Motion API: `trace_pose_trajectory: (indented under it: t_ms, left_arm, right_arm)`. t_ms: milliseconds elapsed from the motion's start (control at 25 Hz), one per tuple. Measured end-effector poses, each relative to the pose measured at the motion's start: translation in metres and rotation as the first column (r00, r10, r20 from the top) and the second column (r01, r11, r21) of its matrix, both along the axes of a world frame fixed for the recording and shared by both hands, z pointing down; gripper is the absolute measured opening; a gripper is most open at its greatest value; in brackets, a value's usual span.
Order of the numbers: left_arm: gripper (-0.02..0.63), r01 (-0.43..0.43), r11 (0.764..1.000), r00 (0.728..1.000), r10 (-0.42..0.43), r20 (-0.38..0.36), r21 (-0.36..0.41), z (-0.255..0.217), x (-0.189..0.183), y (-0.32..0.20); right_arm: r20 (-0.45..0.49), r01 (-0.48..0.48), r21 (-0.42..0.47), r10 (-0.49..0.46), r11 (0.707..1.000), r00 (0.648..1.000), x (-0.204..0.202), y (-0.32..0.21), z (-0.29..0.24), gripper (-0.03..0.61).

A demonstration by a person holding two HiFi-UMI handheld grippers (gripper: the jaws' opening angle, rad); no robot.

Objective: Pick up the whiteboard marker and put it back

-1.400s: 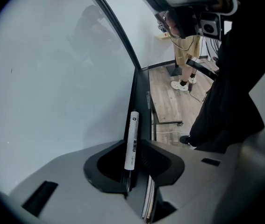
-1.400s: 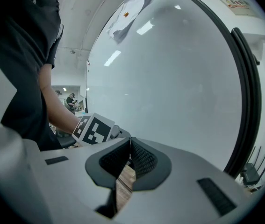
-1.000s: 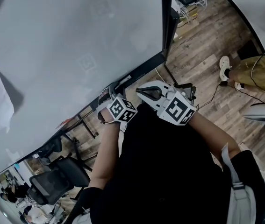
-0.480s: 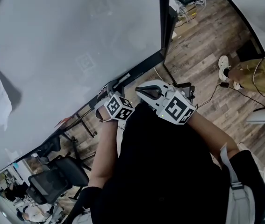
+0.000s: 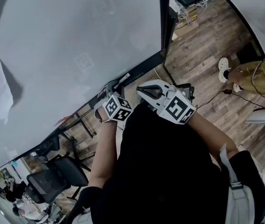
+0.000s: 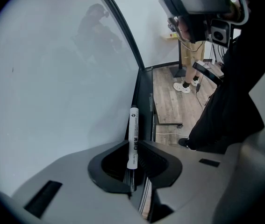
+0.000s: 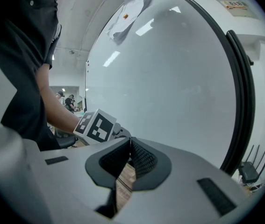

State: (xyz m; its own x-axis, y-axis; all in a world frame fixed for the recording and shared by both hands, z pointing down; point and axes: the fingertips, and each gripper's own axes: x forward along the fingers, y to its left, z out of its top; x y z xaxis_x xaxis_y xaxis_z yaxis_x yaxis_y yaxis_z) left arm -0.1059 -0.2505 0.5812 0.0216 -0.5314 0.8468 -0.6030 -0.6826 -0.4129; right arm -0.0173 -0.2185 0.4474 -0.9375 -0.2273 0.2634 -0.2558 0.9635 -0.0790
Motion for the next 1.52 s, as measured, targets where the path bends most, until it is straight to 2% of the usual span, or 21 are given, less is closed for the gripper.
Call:
trace_pose_trajectory:
  t_ms: [280,560,720,880,1040,1160,1240,1280,1360,1400,1440,1520]
  left_arm:
    - [0.071,0.014,0.997,0.998,-0.009,-0.067,0.073,-0.027,0.009,0.002]
    - [0.071,0.029,0.978,0.979,0.014,-0.204,0.205,-0.089,0.023,0.005]
    - [0.071,0.045,0.955,0.95,0.05,-0.309,0.293,-0.132,0.034,0.013]
    - [0.071,0.104,0.925,0.9,0.069,-0.431,0.366,-0.175,0.042,0.02]
    - [0.071,0.151,0.892,0.866,0.088,-0.492,0.425,-0.206,0.041,0.03]
    - [0.071,0.179,0.859,0.826,0.133,-0.547,0.48,-0.234,0.041,0.035]
    - [0.071,0.241,0.84,0.774,0.135,-0.618,0.486,-0.248,0.04,0.041]
    - [0.071,0.258,0.836,0.758,0.136,-0.638,0.485,-0.252,0.038,0.046]
    - [0.071,0.266,0.832,0.752,0.137,-0.645,0.487,-0.254,0.037,0.057]
    - [0.071,0.287,0.829,0.736,0.129,-0.664,0.479,-0.254,0.036,0.062]
    - [0.071,0.318,0.826,0.708,0.118,-0.696,0.464,-0.253,0.035,0.067]
    - [0.071,0.379,0.822,0.639,0.1,-0.763,0.426,-0.251,0.032,0.075]
  right_arm:
    - [0.001,0.004,0.0,-0.004,1.0,1.0,0.003,-0.001,0.001,0.02]
    - [0.001,-0.011,0.016,0.011,1.0,1.0,0.008,-0.008,-0.002,0.02]
    - [0.004,-0.002,0.036,0.002,0.999,1.0,0.007,-0.011,-0.014,0.02]
    - [0.003,0.034,0.081,-0.034,0.996,0.999,0.007,-0.012,-0.031,0.02]
    - [-0.003,0.078,0.128,-0.078,0.989,0.997,0.003,-0.007,-0.042,0.02]
    - [0.006,0.101,0.148,-0.103,0.984,0.995,0.001,-0.007,-0.048,0.02]
    - [0.029,0.102,0.155,-0.108,0.983,0.994,0.002,-0.01,-0.054,0.021]
    - [0.037,0.099,0.157,-0.106,0.983,0.994,0.002,-0.012,-0.056,0.02]
    - [0.035,0.096,0.165,-0.103,0.982,0.994,0.004,-0.017,-0.058,0.021]
    - [0.031,0.095,0.17,-0.102,0.981,0.994,0.005,-0.02,-0.059,0.02]
    - [0.032,0.093,0.173,-0.1,0.98,0.994,0.006,-0.024,-0.06,0.02]
    - [0.039,0.084,0.178,-0.093,0.98,0.995,0.008,-0.031,-0.063,0.021]
